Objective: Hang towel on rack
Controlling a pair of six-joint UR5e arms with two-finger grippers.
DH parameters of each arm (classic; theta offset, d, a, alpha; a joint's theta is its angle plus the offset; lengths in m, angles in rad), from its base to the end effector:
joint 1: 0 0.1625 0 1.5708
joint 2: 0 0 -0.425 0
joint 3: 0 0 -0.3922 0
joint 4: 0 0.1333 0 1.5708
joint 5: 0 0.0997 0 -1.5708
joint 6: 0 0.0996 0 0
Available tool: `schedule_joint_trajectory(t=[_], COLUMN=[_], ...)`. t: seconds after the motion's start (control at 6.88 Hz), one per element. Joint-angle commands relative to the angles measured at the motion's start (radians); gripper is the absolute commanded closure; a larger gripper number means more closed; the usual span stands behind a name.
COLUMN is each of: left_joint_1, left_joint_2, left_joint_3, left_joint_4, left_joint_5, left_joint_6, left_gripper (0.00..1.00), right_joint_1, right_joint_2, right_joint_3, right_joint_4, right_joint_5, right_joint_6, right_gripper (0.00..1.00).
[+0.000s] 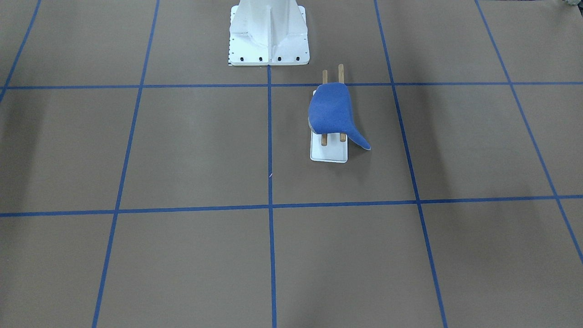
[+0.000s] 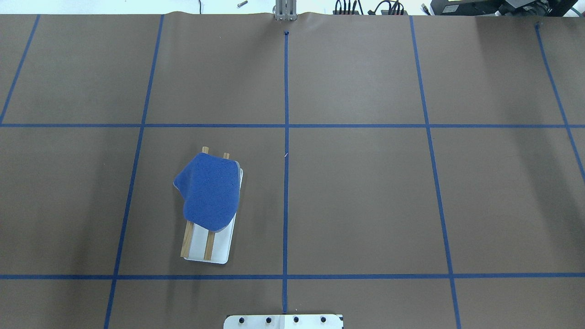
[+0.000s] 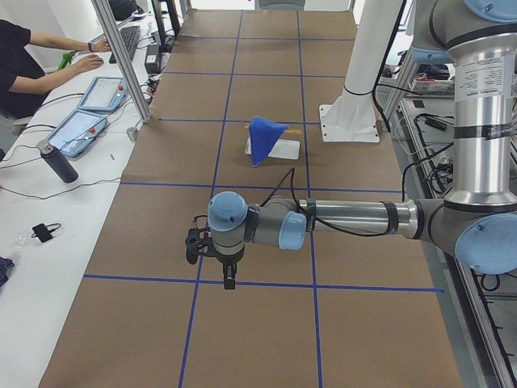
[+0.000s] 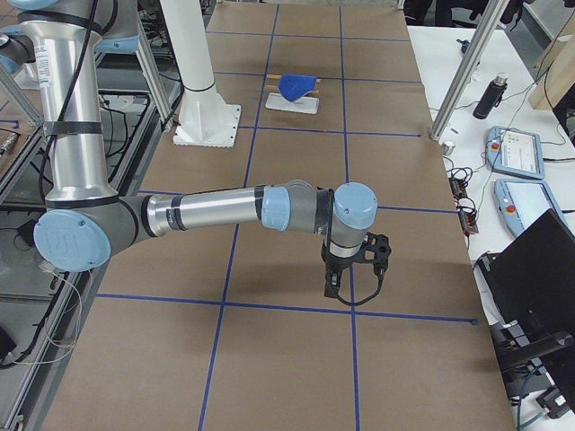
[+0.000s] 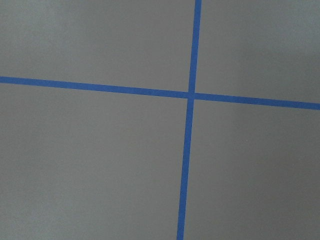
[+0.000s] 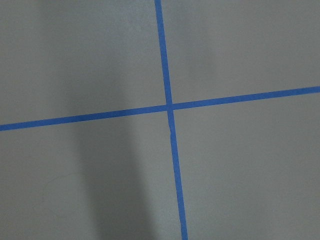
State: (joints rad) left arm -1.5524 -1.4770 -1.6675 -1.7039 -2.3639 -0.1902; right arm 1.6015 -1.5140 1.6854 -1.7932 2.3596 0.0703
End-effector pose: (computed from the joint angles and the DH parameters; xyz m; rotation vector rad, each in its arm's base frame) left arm -0.0538 -0.4617 0.6402 0.0457 0.8013 -0.1085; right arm 0.0782 -0.5044 0.5951 -0.0640 -0.7880 0.1158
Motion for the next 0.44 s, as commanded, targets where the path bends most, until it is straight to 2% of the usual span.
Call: schedule_joint_trajectory(t=[0.0, 0.29], left_joint_1=[0.000, 0.000], left_joint_2=[0.000, 0.000], left_joint_3=[0.000, 0.003], left_joint_4=[0.000, 0.000], left_joint_5=[0.000, 0.000], left_joint_6=[0.000, 0.000], left_gripper=[0.02, 0.02], right_joint_1=[0.000, 0.000], right_joint_2=[0.000, -0.003], right_joint_3=[0.000, 0.000], right_joint_4=[0.003, 0.012], right_joint_5=[0.001, 0.007], right_joint_6=[-0.003, -0.003], right_gripper=[0.00, 0.00])
